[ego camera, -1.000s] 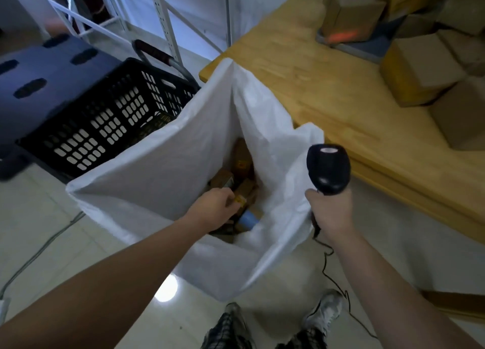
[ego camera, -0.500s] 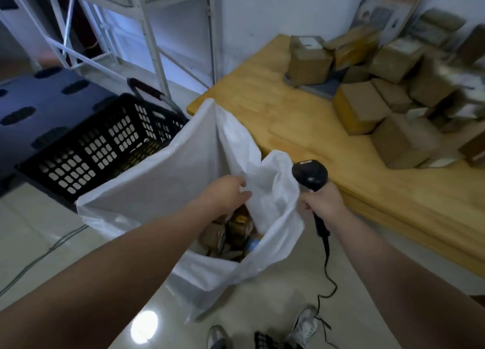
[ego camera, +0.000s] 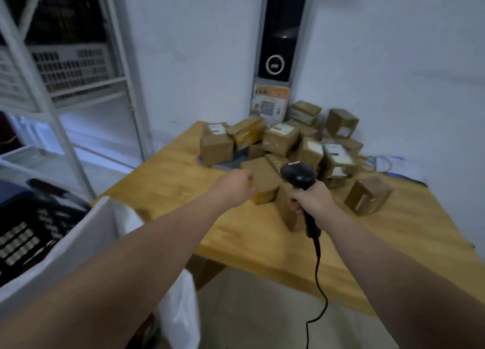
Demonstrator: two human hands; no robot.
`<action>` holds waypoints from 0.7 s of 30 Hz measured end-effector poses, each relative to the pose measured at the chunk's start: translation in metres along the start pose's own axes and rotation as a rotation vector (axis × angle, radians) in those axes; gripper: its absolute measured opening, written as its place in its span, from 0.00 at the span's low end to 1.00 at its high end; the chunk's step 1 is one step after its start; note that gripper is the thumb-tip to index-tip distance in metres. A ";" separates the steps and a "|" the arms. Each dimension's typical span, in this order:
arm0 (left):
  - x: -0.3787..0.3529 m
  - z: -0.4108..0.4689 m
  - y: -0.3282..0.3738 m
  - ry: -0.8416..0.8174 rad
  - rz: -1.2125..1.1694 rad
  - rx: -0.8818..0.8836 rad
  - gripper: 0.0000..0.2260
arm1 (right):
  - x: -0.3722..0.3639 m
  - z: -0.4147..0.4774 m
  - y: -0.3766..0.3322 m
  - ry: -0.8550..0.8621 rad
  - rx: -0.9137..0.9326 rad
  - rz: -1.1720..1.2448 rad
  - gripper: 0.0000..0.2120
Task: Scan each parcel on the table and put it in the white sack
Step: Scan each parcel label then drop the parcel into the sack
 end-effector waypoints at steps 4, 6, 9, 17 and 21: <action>0.010 0.064 0.064 0.044 0.019 -0.051 0.19 | 0.069 0.046 -0.020 0.036 0.048 0.025 0.07; 0.016 0.091 0.083 0.076 0.017 -0.061 0.19 | 0.095 0.067 -0.029 0.049 0.066 0.041 0.04; 0.021 0.128 0.096 0.090 0.035 -0.048 0.19 | 0.120 0.096 -0.040 0.065 0.074 0.057 0.06; 0.011 0.250 0.081 0.054 0.117 0.052 0.25 | 0.124 0.206 -0.053 0.025 0.034 0.169 0.03; -0.006 0.333 0.062 0.007 0.178 0.131 0.33 | 0.119 0.282 -0.048 0.076 -0.032 0.242 0.04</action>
Point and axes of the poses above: each hand's wrist, its own z-axis towards the middle knuckle, its own x-axis out of the back of the hand, y = z × x, the point moved 7 cm from there along z, towards the middle knuckle, and after that the axes turned 6 degrees about z, right-handed, at the moved point
